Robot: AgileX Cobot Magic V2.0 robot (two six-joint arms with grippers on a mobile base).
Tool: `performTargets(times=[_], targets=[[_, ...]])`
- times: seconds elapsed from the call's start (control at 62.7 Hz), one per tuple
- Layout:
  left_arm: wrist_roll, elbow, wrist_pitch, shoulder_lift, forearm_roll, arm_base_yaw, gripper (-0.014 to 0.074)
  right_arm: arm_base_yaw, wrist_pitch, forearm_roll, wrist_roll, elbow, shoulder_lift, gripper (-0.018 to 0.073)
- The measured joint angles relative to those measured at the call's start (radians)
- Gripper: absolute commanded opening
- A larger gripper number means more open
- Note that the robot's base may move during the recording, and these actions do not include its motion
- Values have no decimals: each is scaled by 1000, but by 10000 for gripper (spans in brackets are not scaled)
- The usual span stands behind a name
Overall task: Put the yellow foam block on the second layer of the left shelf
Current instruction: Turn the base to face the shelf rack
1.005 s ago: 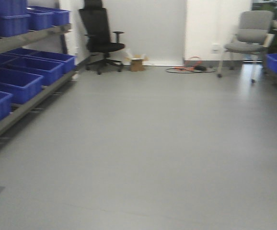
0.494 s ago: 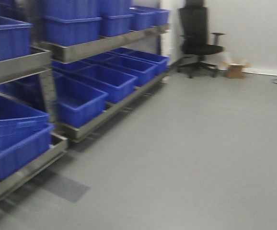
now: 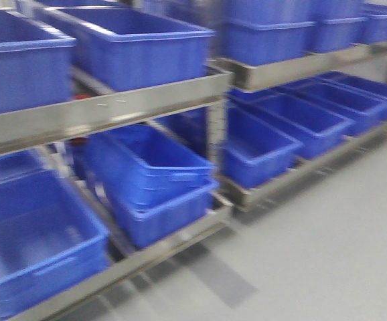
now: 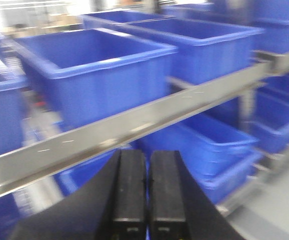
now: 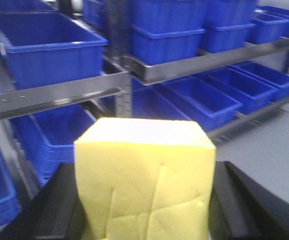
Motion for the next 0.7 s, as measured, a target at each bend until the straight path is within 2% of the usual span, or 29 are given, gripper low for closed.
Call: performTargets(times=[0.702], targets=[[0,0,0,0,0,0,136,0,0,0,0,0,0,456]])
